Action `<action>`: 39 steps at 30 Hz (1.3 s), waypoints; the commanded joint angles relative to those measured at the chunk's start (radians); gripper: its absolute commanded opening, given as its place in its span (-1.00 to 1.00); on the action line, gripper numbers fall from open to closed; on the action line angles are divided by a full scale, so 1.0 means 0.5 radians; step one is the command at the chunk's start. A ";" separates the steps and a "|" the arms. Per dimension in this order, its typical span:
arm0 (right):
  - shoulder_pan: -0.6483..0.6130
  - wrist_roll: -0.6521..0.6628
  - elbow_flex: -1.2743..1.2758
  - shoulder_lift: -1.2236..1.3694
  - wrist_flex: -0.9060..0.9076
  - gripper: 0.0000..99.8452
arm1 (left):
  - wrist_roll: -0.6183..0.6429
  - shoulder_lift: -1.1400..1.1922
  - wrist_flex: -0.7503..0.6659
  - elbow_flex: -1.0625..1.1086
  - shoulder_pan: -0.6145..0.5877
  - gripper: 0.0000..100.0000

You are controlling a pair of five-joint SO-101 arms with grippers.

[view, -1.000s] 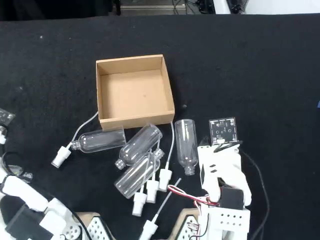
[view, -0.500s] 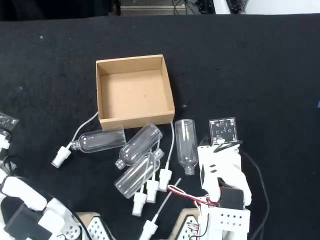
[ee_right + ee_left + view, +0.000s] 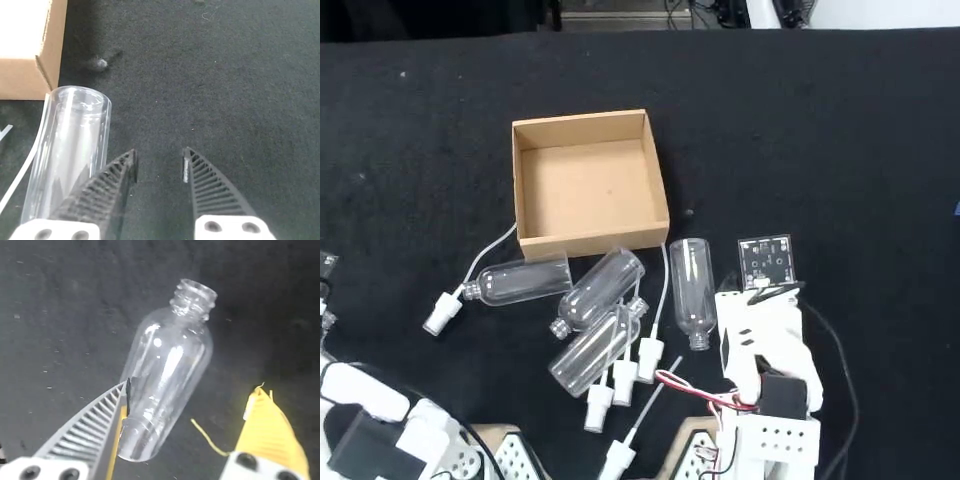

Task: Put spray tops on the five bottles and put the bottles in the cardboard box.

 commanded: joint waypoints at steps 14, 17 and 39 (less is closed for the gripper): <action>-0.025 0.003 -0.008 -0.201 -0.037 -0.73 | -0.249 0.006 -0.199 -0.072 0.161 -0.30; -0.025 0.003 -0.008 -0.201 -0.037 -0.73 | -0.239 0.052 -0.046 -0.100 0.219 -0.30; -0.025 0.003 -0.008 -0.201 -0.037 -0.73 | -0.414 0.390 0.012 -0.330 0.152 -0.30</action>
